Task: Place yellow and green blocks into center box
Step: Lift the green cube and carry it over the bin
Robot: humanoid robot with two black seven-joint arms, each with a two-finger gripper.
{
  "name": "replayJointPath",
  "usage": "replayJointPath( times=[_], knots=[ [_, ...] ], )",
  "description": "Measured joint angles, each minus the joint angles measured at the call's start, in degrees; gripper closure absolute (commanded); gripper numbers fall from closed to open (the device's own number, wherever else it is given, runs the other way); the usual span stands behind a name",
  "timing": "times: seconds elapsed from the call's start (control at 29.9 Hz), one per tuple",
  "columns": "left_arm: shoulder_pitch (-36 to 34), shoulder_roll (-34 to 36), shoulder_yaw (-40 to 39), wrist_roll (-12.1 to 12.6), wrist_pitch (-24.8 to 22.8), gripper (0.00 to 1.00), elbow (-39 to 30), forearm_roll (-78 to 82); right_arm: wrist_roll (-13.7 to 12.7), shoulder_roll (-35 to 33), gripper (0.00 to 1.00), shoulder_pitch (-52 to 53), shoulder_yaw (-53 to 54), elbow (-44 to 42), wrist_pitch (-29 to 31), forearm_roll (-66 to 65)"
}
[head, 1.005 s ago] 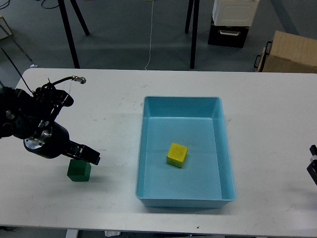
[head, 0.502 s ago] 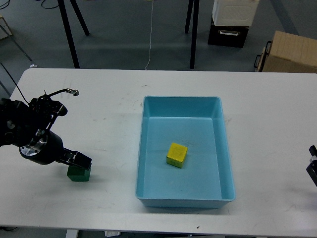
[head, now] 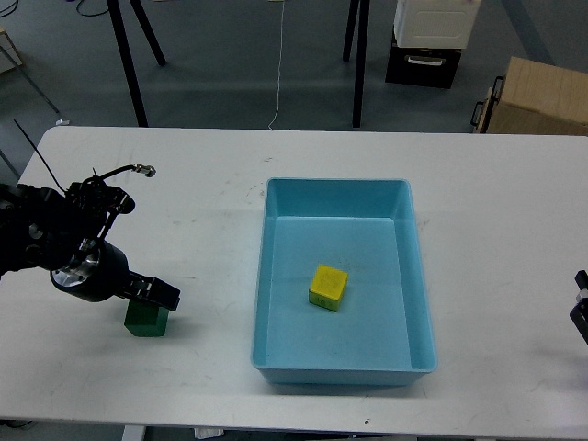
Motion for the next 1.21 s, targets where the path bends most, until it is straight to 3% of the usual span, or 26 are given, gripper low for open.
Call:
replayJointPath(
  times=[0.13,0.2,0.27,0.33,0.4,0.47,0.57,0.8,0.97,1.07,1.21],
  knots=[
    [1.7,0.1,-0.4,-0.1,0.0,0.07,0.3,0.0,0.0,0.0,0.0,0.0,-0.1,-0.1,0.0,0.0],
    [2.1,0.1,-0.6,-0.5,0.0,0.34,0.3,0.0,0.0,0.0,0.0,0.0,-0.2,-0.2,0.0,0.0],
    [2.2,0.2,-0.9,-0.8,0.0,0.41,0.3,0.1,0.0,0.0,0.0,0.0,-0.2,-0.3,0.0,0.0],
    [2.2,0.1,-1.0,-0.9,0.0,0.66,0.1,0.6,0.0,0.0,0.0,0.0,-0.2,-0.4,0.0,0.0],
    [2.2,0.0,-1.2,-0.9,0.0,0.72,0.0,1.7,0.0,0.0,0.0,0.0,-0.2,-0.4,0.0,0.0],
    [2.2,0.0,-1.3,-0.9,0.0,0.88,0.0,2.7,0.0,0.0,0.0,0.0,-0.2,-0.4,0.0,0.0],
    [1.9,0.1,-1.4,-0.5,0.0,1.0,-0.1,3.5,0.0,0.0,0.0,-0.1,-0.1,-0.4,0.0,0.0],
    [-3.0,0.8,-1.4,-0.1,0.0,1.0,-1.4,5.0,0.0,0.0,0.0,-0.1,-0.1,-0.4,0.0,0.0],
    [-16.1,0.0,-1.4,-1.2,0.0,1.0,-6.7,4.4,0.0,0.0,0.0,-0.2,-0.1,-0.4,0.0,0.0],
    [-24.1,-4.3,-1.4,-2.7,0.0,1.0,-7.4,2.6,0.0,0.0,0.0,-0.2,-0.1,-0.4,0.0,0.0],
    [-28.8,-14.1,-1.3,-3.4,0.0,1.0,-6.5,-0.2,0.0,0.1,0.0,-0.7,0.0,-0.4,0.0,0.0]
  ],
)
